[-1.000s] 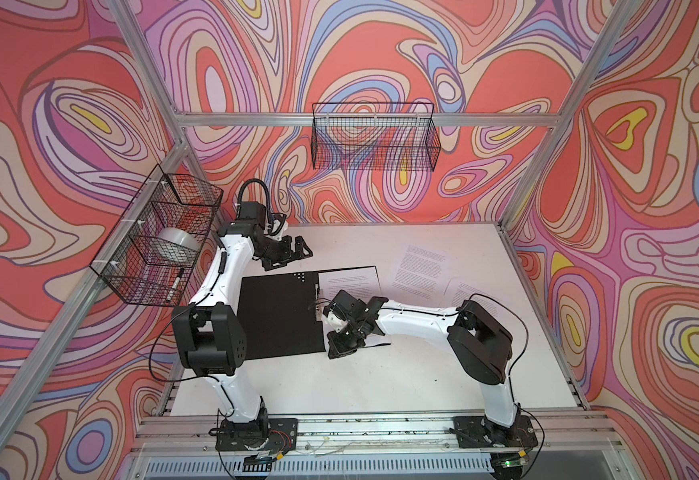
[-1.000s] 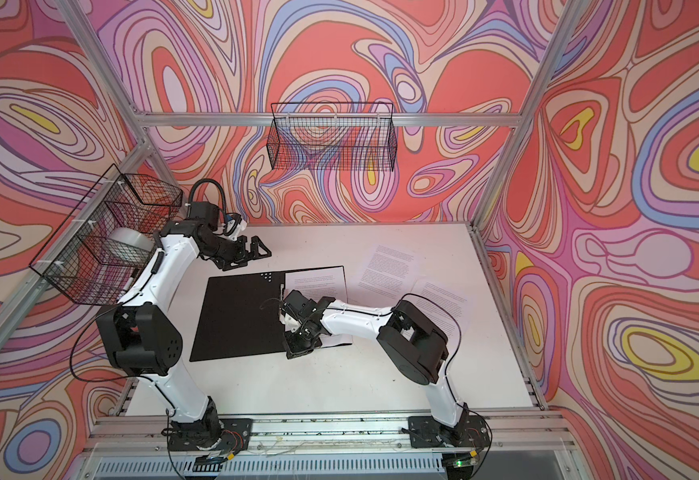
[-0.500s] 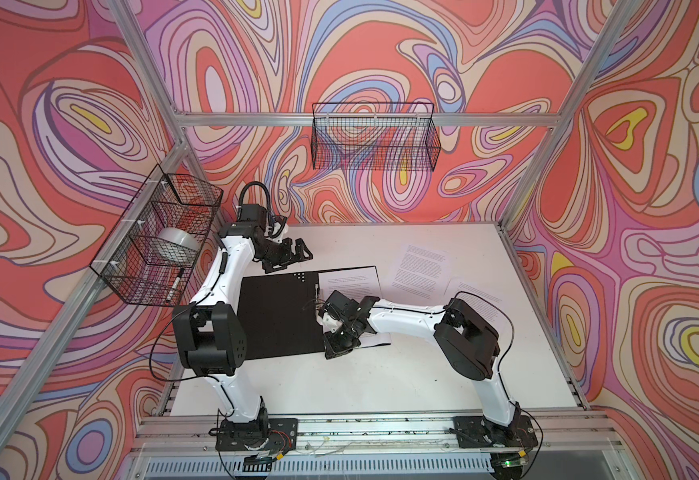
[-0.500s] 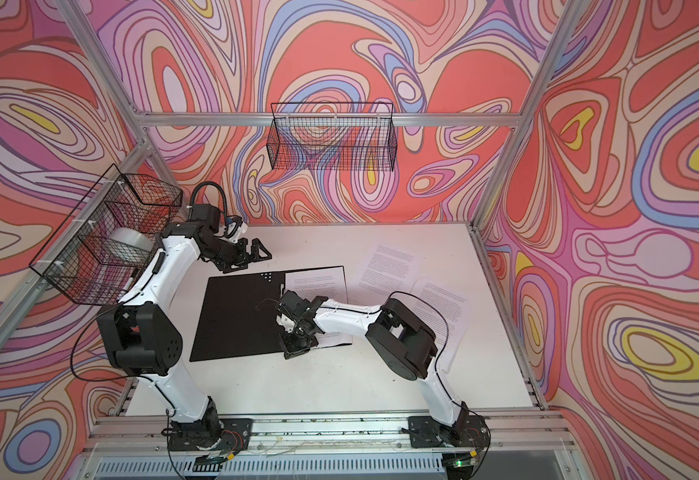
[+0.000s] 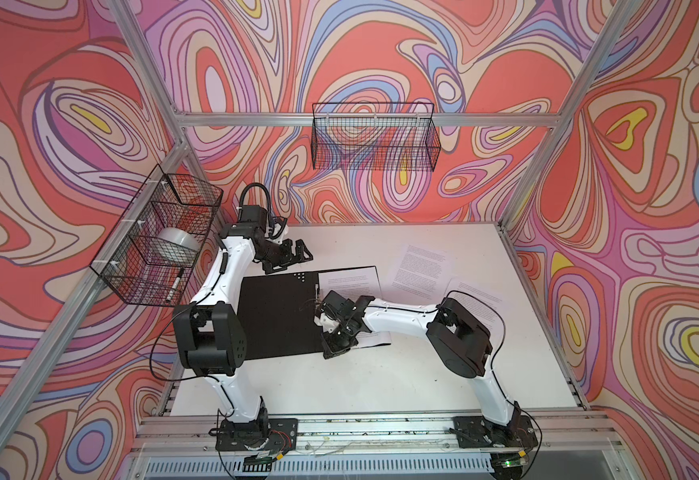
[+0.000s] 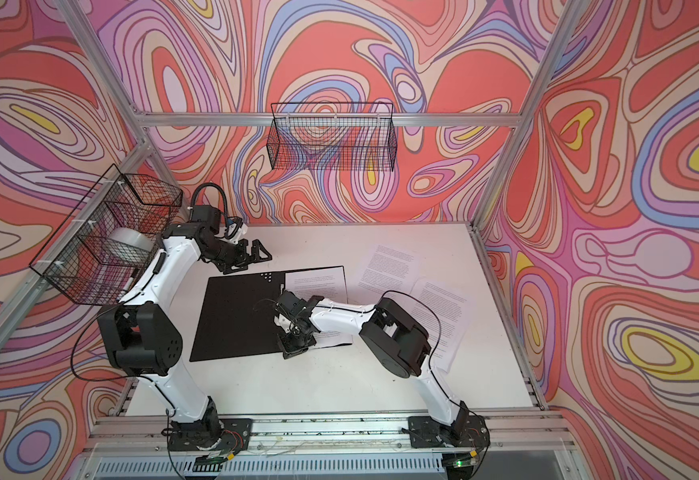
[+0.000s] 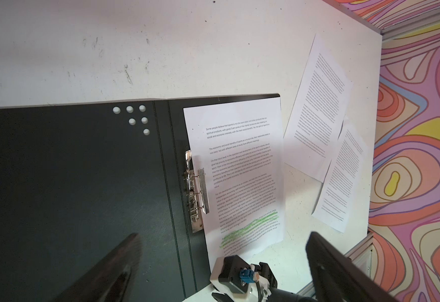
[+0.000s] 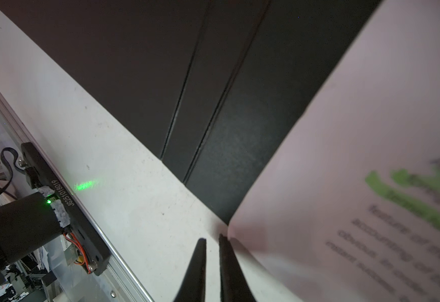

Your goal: Put the files into the folder

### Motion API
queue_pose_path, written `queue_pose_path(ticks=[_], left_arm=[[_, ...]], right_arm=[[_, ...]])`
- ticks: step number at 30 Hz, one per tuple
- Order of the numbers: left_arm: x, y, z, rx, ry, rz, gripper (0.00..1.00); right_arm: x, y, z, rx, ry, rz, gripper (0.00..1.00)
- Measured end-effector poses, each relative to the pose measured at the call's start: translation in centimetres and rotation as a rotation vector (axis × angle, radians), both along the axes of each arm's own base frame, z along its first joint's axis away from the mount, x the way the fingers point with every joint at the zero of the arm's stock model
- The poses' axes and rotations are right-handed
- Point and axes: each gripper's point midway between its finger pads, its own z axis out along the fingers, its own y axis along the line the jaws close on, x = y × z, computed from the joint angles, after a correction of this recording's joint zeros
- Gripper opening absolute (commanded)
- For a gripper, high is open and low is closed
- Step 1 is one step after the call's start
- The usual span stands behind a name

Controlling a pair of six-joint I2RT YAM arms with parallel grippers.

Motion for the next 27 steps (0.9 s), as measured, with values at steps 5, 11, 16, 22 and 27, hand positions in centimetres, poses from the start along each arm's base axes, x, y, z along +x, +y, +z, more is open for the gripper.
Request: queue_pose_path(ticks=[5, 11, 16, 22, 27], left_arm=[[0.0, 0.0, 0.0, 0.000, -0.001, 0.000, 0.98], [0.0, 0.0, 0.1, -0.001, -0.001, 0.003, 0.98], [-0.1, 0.0, 0.1, -0.003, -0.006, 0.002, 0.98], [-0.2, -0.1, 0.3, -0.005, -0.010, -0.001, 0.98], [-0.1, 0.0, 1.3, 0.012, -0.038, -0.024, 0.98]], right_arm=[[0.2, 0.3, 0.1, 0.004, -0.007, 0.005, 0.12], [0.6, 0.9, 0.5, 0.019, -0.020, 0.012, 0.12], [0.6, 0.9, 0.5, 0.017, -0.020, 0.015, 0.13], [0.4, 0.5, 0.4, 0.000, -0.012, 0.017, 0.15], [0.8, -0.6, 1.3, -0.040, -0.054, 0.005, 0.21]])
